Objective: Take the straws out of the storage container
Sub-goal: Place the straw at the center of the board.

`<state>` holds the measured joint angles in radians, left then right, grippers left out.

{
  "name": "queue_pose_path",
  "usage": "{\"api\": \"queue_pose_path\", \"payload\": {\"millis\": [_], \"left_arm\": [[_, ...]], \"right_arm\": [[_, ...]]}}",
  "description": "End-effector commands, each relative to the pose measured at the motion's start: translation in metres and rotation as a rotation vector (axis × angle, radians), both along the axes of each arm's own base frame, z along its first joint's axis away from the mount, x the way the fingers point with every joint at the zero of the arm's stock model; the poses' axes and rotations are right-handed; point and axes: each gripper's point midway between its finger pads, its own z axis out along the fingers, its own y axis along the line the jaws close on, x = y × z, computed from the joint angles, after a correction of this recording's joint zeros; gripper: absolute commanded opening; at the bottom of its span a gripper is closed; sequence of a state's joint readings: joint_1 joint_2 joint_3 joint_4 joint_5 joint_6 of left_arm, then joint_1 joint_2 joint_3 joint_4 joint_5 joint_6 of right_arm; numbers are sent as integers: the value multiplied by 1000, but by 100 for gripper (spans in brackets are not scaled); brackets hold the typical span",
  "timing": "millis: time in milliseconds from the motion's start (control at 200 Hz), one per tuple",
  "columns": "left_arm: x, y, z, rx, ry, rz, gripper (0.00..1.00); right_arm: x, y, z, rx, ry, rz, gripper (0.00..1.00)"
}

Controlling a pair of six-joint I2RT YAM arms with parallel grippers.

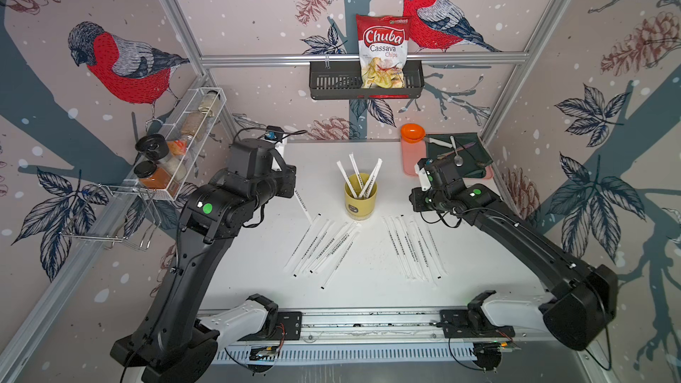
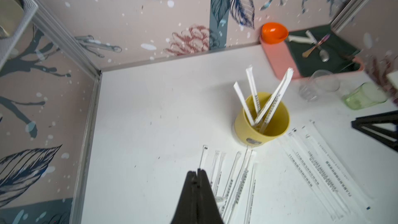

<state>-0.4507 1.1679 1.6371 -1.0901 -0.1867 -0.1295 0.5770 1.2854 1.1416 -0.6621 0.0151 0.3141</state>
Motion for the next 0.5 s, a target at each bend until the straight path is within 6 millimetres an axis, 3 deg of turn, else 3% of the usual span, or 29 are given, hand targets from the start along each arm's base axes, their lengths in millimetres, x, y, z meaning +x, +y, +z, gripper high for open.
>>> {"api": "queue_pose_path", "payload": {"millis": [0, 145, 265, 355, 490], "left_arm": [[-12, -9, -60, 95, 208, -21, 0], [1, -37, -118, 230, 358, -62, 0], [8, -46, -150, 371, 478, -70, 0], [14, -51, -159, 463, 511, -72, 0], [18, -60, -157, 488, 513, -89, 0]], "right_arm": [[-1, 2, 3, 12, -18, 2, 24], [-5, -1, 0, 0, -14, -7, 24], [-10, -7, 10, 6, -45, -18, 24], [-11, -8, 8, 2, -40, -19, 24], [-12, -10, 3, -9, -34, -24, 25]]}}
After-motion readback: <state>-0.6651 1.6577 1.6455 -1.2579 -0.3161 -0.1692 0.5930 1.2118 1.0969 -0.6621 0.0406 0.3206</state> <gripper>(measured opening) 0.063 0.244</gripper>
